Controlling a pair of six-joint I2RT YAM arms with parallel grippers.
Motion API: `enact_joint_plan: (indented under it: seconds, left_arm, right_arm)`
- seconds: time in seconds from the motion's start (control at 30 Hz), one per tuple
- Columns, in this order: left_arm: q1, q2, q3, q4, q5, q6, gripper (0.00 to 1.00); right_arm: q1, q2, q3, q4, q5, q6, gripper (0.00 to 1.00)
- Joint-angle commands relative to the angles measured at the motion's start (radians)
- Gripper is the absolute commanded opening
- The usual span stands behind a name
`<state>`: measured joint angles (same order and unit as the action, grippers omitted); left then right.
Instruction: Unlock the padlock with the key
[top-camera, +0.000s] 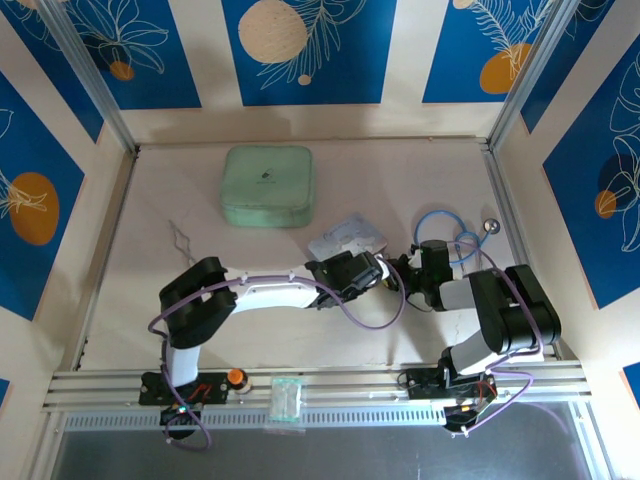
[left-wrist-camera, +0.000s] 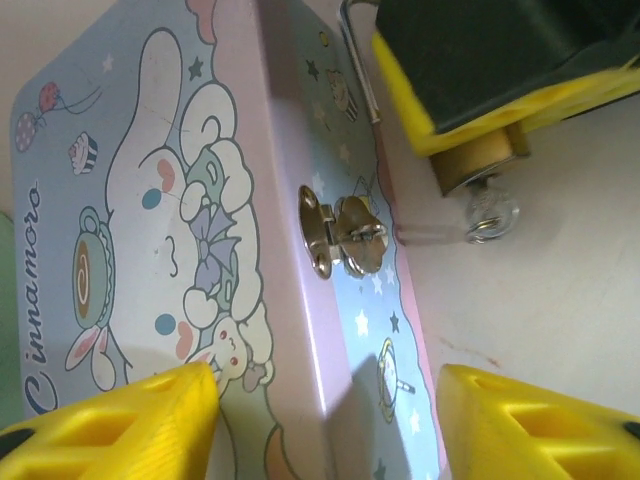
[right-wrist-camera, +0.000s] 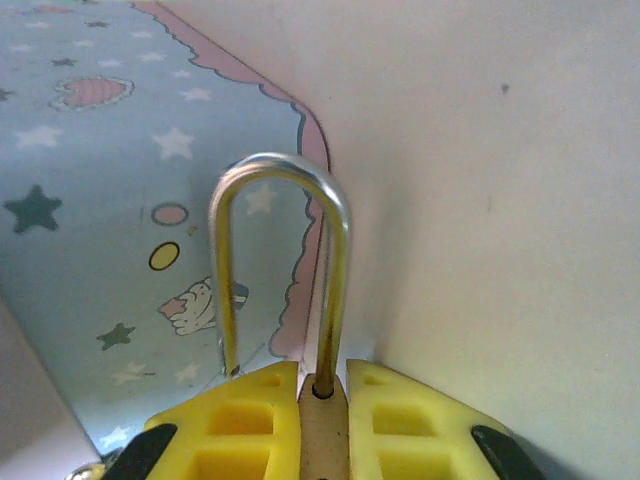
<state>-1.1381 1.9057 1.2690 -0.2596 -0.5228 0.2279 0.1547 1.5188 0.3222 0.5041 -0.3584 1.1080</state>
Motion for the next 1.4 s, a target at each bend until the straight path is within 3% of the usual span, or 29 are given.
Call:
enact_joint_plan:
  seconds: [0.0, 0.27, 0.47, 0.67, 1.03, 1.37]
  left_arm:
    - [0.029, 0.024, -0.049, -0.175, -0.033, -0.044, 0.66]
    - [0.049, -0.024, -0.082, -0.129, -0.161, -0.104, 0.80]
    - [0.052, -0.091, -0.113, -0.076, -0.135, -0.159, 0.86]
    - [0.062, -0.164, -0.121, -0.084, -0.079, -0.213, 1.00]
    - [0.074, -0.348, -0.206, -0.069, 0.008, -0.355, 1.00]
    - [0.078, -0.461, -0.317, -0.030, 0.043, -0.417, 1.00]
  right_arm:
    - [-0.001, 0.011, 0.033, -0.204, -0.061, -0.119, 0.10]
    - [0.001, -0.035, 0.182, -0.641, -0.014, -0.337, 0.11]
    - [0.032, 0.011, 0.304, -0.873, 0.000, -0.413, 0.13]
    - [0.034, 0.025, 0.399, -1.055, 0.006, -0.510, 0.14]
    - [0.058, 0.095, 0.567, -1.328, 0.155, -0.626, 0.18]
    - [0.067, 0.159, 0.598, -1.371, 0.277, -0.646, 0.21]
